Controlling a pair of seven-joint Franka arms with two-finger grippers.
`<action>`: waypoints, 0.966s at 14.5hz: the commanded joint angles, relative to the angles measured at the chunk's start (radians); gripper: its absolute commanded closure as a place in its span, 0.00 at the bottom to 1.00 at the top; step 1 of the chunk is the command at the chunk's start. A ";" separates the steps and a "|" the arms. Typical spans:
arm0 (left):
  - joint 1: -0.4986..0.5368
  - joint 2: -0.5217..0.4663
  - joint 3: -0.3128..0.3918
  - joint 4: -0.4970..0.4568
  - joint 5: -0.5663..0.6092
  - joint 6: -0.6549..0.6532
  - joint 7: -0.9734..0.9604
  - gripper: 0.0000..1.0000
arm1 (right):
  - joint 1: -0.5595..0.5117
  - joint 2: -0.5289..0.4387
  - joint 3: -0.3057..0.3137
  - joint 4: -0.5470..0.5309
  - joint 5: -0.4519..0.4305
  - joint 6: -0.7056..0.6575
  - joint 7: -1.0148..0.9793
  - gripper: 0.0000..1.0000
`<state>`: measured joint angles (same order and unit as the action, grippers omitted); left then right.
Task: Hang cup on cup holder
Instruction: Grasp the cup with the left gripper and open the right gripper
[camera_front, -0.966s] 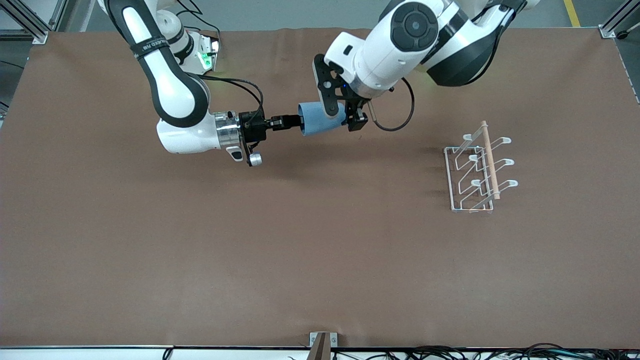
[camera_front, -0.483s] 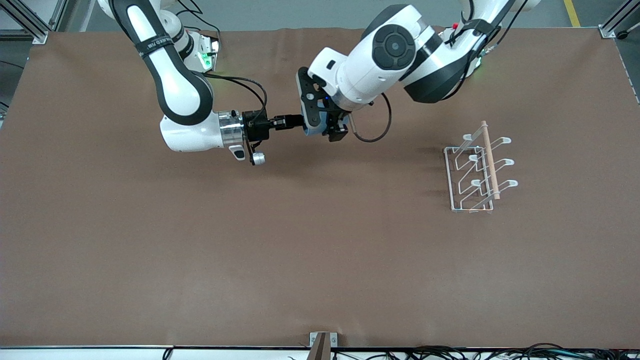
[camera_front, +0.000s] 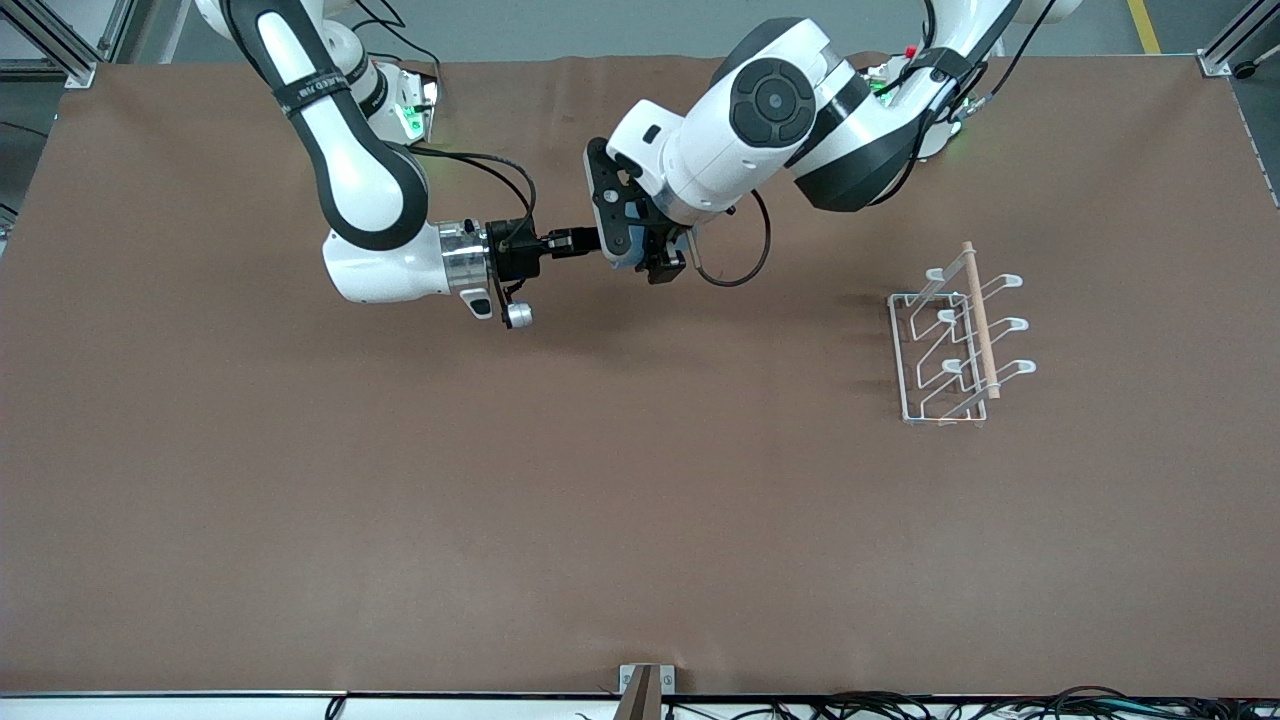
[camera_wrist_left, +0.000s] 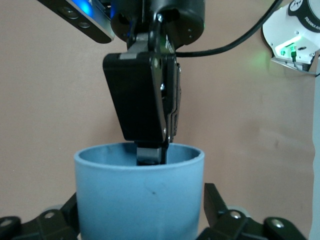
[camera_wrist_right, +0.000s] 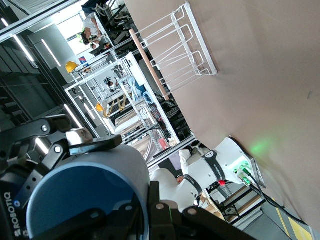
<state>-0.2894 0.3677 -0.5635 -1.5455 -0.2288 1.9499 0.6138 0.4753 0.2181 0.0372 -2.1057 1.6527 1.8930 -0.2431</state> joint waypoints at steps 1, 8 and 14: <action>0.013 -0.003 -0.006 -0.001 -0.007 -0.045 0.050 0.46 | 0.009 -0.016 -0.008 -0.008 0.036 0.012 -0.010 0.84; 0.012 -0.023 -0.001 0.004 0.072 -0.158 -0.104 0.65 | 0.008 -0.017 -0.010 -0.007 0.036 0.017 -0.007 0.00; 0.012 -0.072 0.001 0.012 0.354 -0.391 -0.233 0.69 | -0.094 -0.025 -0.048 0.027 -0.195 0.018 0.018 0.00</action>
<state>-0.2822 0.3250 -0.5612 -1.5327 0.0387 1.6304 0.4086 0.4489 0.2151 -0.0064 -2.0888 1.5719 1.9172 -0.2427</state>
